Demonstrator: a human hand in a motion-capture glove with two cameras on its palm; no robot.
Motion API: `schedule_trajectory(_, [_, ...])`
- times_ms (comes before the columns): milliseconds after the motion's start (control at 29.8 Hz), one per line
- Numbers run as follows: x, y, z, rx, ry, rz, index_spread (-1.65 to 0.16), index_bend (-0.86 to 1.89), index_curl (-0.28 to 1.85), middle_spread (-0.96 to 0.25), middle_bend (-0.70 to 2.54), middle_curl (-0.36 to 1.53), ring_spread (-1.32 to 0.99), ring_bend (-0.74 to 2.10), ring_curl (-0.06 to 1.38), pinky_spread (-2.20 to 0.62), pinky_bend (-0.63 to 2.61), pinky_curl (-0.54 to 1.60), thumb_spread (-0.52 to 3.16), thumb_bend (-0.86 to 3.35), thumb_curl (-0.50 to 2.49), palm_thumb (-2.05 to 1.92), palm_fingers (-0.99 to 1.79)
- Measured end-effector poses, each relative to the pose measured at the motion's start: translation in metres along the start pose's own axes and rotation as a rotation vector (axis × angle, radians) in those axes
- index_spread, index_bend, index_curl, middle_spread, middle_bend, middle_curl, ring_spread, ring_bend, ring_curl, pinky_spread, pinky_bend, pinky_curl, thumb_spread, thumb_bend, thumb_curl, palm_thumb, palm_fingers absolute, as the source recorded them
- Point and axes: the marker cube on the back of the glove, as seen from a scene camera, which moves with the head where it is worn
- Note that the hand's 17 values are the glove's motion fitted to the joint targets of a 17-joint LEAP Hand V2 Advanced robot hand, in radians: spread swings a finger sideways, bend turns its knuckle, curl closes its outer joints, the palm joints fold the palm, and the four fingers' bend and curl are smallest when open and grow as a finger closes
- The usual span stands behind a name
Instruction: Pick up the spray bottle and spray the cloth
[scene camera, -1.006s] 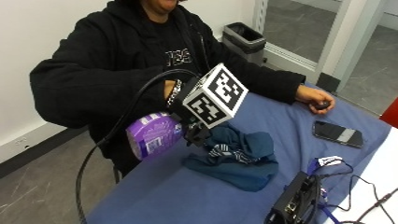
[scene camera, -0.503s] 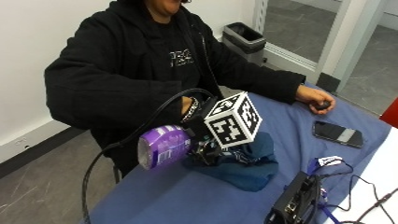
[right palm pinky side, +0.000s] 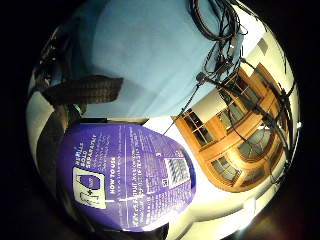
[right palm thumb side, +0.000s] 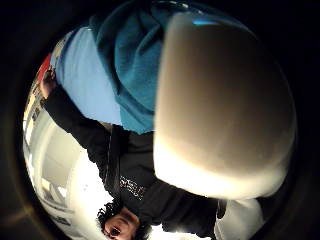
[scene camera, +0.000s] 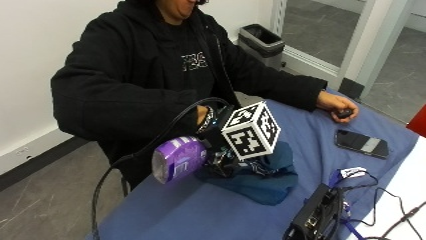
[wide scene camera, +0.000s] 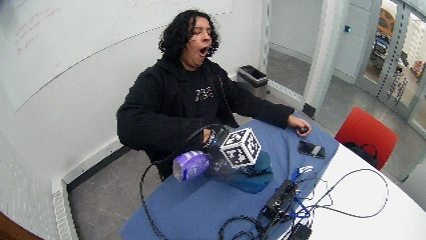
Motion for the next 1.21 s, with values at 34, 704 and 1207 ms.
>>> schedule_trajectory(34, [-0.002, 0.001, -0.002, 0.008, -0.007, -0.009, -0.24, 0.27, 0.61, -0.14, 0.53, 0.54, -0.2, 0.54, 0.49, -0.23, 0.42, 0.42, 0.4, -0.03, 0.77, 0.98, 1.3])
schedule_trajectory(704, [-0.09, 0.058, -0.11, 0.463, -0.321, -0.47, -0.25, 0.26, 0.62, -0.14, 0.52, 0.54, -0.2, 0.54, 0.49, -0.23, 0.42, 0.42, 0.4, -0.03, 0.77, 0.98, 1.3])
schedule_trajectory(1207, [-0.184, 0.022, -0.154, 0.713, -0.842, -0.946, -0.25, 0.26, 0.62, -0.14, 0.53, 0.54, -0.2, 0.54, 0.49, -0.23, 0.43, 0.42, 0.39, -0.03, 0.77, 0.98, 1.31])
